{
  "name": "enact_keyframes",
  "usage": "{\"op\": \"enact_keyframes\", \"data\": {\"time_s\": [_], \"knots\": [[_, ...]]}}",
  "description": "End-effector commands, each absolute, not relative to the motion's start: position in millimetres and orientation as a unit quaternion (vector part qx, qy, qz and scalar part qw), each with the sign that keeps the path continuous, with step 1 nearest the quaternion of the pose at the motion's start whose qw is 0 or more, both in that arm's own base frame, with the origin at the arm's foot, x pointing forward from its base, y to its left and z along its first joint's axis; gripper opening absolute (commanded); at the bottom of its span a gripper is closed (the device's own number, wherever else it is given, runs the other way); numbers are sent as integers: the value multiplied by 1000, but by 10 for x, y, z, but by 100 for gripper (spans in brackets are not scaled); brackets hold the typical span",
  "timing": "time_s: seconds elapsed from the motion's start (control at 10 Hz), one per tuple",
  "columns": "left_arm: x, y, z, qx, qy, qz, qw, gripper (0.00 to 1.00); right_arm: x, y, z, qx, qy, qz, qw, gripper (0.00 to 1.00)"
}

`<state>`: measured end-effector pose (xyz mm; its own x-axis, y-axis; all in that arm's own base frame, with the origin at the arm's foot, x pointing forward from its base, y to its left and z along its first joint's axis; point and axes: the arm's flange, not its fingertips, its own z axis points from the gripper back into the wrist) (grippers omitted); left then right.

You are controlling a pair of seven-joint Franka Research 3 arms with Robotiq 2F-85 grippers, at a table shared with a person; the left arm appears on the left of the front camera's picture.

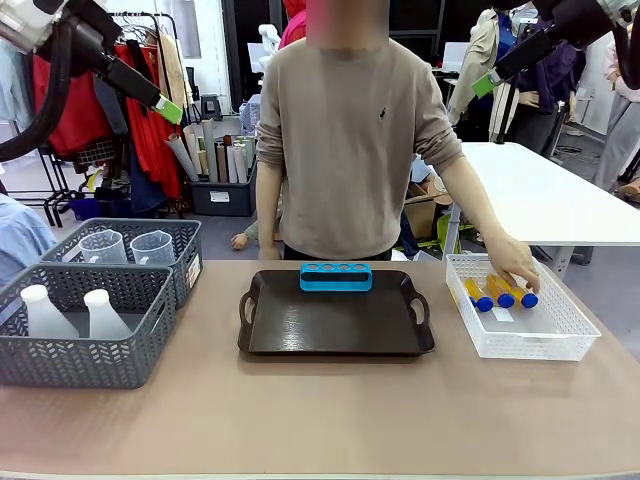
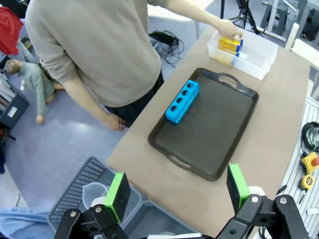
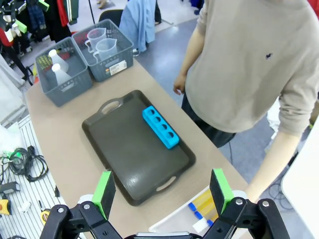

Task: Prepare the laboratory tools.
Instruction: Pick up one Large Measuring Cup and place it on the Handle tray.

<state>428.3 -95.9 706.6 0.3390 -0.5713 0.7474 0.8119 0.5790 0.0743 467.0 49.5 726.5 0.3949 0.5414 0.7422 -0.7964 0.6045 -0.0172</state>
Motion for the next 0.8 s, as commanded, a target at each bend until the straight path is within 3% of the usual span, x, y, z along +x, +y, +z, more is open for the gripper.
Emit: {"op": "enact_keyframes", "data": {"time_s": [0.0, 0.3, 0.6, 0.7], "knots": [[4348, -891, 7107, -140, -326, -418, 837, 100, 4646, 497, 7257, 174, -368, 409, 817, 100], [4778, -624, 7044, -98, -246, -411, 872, 100, 4646, 497, 7257, 174, -368, 409, 817, 100], [5046, -288, 6824, 14, -220, -286, 933, 100, 4646, 497, 7257, 174, -368, 409, 817, 100], [5082, -177, 6706, -7, -218, -264, 940, 100, 4646, 497, 7257, 174, -368, 409, 817, 100]]}}
